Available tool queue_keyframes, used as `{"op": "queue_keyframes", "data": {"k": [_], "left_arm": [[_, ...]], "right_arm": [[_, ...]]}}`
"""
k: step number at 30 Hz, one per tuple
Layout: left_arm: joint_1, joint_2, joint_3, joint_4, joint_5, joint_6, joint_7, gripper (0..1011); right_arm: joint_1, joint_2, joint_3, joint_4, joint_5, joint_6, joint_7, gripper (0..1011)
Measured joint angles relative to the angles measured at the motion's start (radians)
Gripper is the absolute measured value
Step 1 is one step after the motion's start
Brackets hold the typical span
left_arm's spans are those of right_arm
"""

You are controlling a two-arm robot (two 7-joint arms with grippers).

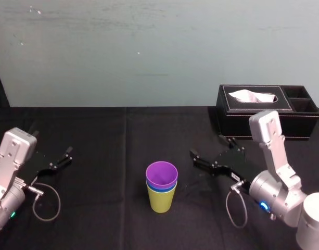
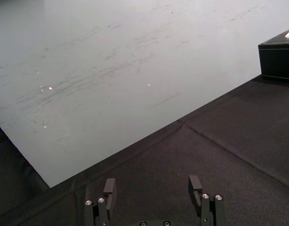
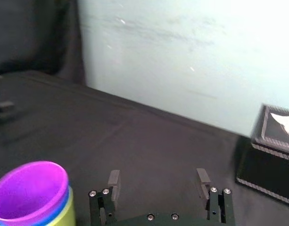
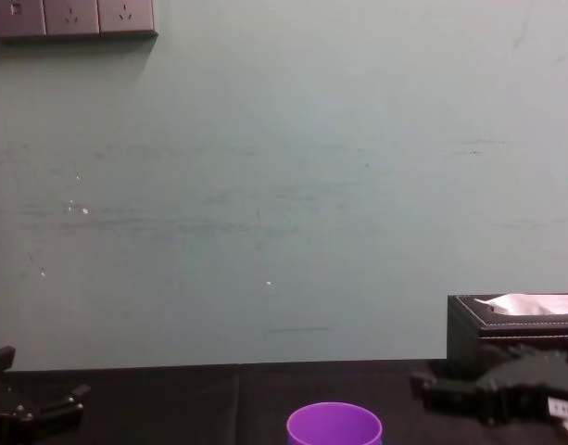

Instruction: Stack the three plastic cups sequentially using one hand.

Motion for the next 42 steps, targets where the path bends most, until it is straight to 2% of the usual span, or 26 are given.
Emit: {"op": "queue_keyframes", "data": {"k": [4,12,42], "left_arm": [[0.000,0.000,0.000,0.000,0.000,0.000,0.000,1000],[0.000,0.000,0.000,0.000,0.000,0.000,0.000,1000],[0.000,0.000,0.000,0.000,0.000,0.000,0.000,1000]], "right_arm": [[-0.014,-0.028,0.006,0.029,-0.026,0.009,-0.044,1004],[-0.021,-0.053,0.012,0.051,-0.062,0.014,-0.059,1003],[-0.019,-0.051,0.009,0.051,-0.059,0.015,-0.059,1003]]}}
